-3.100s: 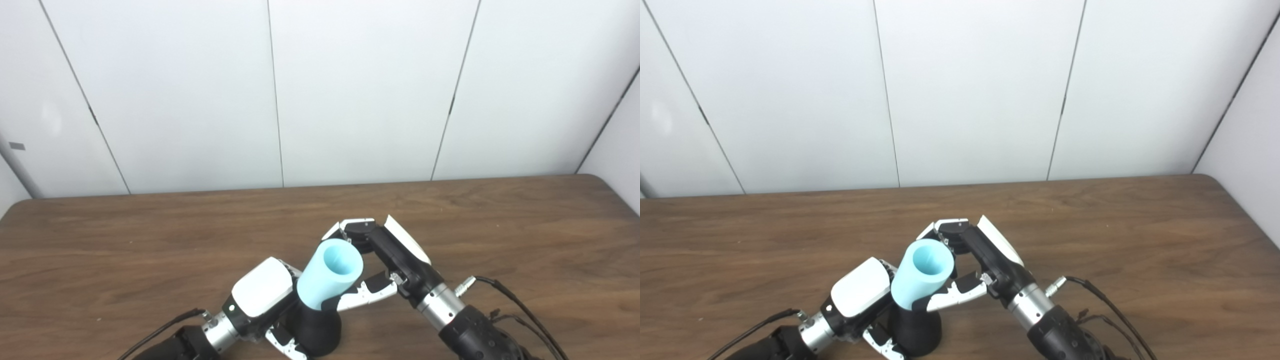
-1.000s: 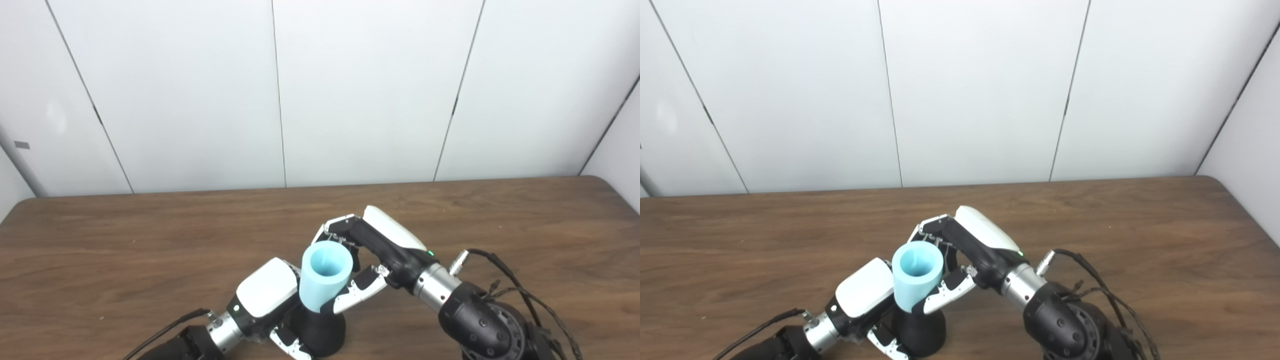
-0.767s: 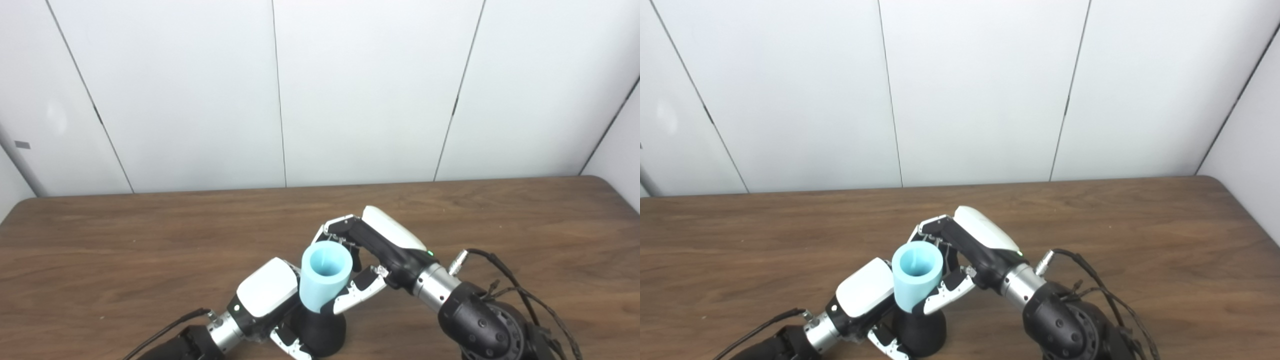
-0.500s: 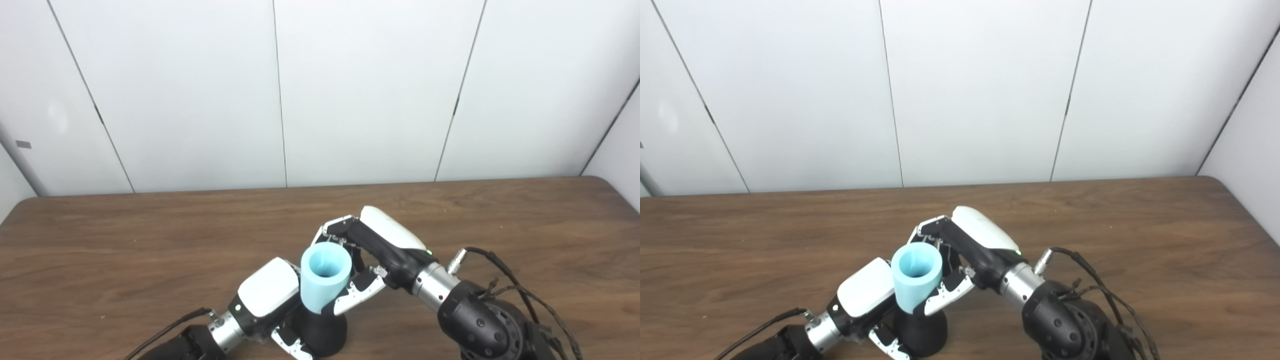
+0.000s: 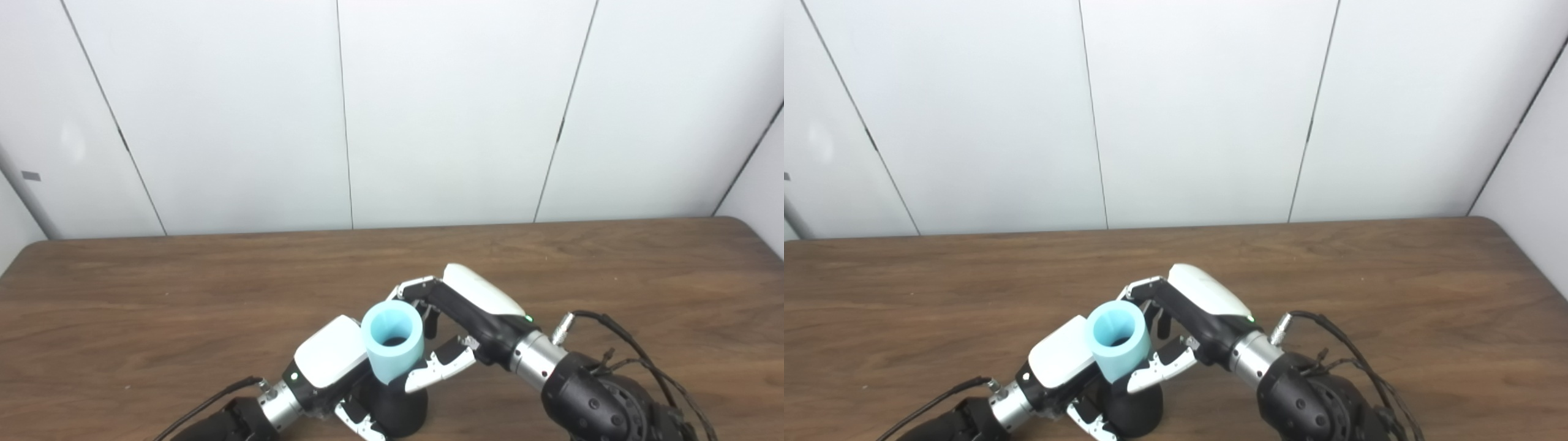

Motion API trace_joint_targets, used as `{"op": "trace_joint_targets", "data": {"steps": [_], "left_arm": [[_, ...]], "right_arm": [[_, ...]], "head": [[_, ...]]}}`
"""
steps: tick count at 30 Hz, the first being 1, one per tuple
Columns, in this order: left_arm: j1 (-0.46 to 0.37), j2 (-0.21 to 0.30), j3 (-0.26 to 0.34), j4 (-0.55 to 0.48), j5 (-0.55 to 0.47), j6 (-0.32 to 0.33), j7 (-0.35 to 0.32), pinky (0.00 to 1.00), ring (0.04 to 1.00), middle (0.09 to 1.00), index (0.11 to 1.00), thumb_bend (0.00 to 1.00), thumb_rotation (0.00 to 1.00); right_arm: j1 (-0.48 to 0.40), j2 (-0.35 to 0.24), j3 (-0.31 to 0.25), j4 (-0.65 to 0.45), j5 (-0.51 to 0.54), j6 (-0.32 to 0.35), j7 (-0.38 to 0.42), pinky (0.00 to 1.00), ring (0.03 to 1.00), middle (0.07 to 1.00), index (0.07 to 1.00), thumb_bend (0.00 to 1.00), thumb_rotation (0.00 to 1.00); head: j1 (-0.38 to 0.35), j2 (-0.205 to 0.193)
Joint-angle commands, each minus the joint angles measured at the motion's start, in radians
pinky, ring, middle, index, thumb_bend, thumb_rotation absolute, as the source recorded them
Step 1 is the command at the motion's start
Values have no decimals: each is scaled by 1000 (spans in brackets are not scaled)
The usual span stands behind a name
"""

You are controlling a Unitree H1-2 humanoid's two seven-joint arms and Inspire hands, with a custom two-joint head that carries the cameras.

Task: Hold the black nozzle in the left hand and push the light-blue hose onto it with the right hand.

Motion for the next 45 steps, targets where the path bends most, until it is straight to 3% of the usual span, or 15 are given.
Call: {"op": "trace_joint_targets", "data": {"steps": [1,4,8,11,14,15,19,22,24,25,27,30,33,40,45], "left_arm": [[117,-67,-82,66,10,-8,-31,179,230,465,486,523,0],[116,-68,-82,68,13,-8,-29,172,223,472,483,524,0],[116,-69,-85,73,11,-8,-23,172,222,473,483,525,0],[114,-67,-86,71,10,-8,-35,200,256,407,513,516,0],[114,-66,-84,68,13,-7,-41,187,238,452,492,522,0],[116,-65,-80,65,18,-7,-48,196,251,426,503,519,0],[117,-65,-78,62,28,-7,-39,327,409,476,492,522,0],[118,-65,-79,65,31,-7,-21,324,401,475,494,522,0],[116,-65,-81,67,31,-7,-15,323,400,477,492,523,0],[116,-64,-81,67,35,-7,-15,322,399,477,492,523,0],[115,-63,-81,67,34,-7,-18,333,410,483,487,523,0],[116,-64,-80,68,25,-7,-26,331,406,483,486,523,0],[115,-65,-78,70,25,-7,-30,324,400,479,491,522,0],[113,-70,-76,80,42,-7,-23,328,406,480,489,523,0],[109,-73,-81,89,38,-7,-17,304,380,461,504,521,0]], "right_arm": [[-25,-1,-21,-35,7,4,5,571,706,762,762,1000,371],[-24,3,-26,-38,3,3,10,572,705,776,783,1000,400],[-23,5,-32,-39,3,4,18,492,630,780,795,1000,406],[-23,6,-37,-42,1,5,33,460,604,787,797,1000,395],[-22,10,-51,-43,5,4,53,472,627,803,807,1000,382],[-22,8,-54,-44,4,5,60,485,642,806,808,1000,380],[-22,-5,-70,-49,-12,4,100,491,656,822,821,1000,382],[-14,-17,-104,-58,-8,5,145,538,701,848,847,1000,407],[-7,-20,-135,-68,6,5,165,444,633,883,883,1000,409],[-3,-27,-147,-78,21,5,164,505,705,906,898,1000,405],[6,-45,-160,-99,41,-10,141,757,888,951,931,1000,507],[35,-58,-179,-145,27,-57,75,956,975,994,973,1000,756],[53,-59,-174,-173,-21,-119,5,982,992,1000,992,991,899],[69,-68,-146,-203,-92,-258,-70,1000,1000,1000,1000,977,992],[67,-88,-132,-214,-124,-366,-74,1000,1000,1000,1000,971,1000]], "head": [[-1,1],[-1,1],[-1,1],[-1,2],[-1,2],[-1,2],[-1,2],[-3,0],[-4,-1],[-4,-1],[-6,-2],[-6,-2],[-8,-6],[-7,-8],[-9,-8]]}}
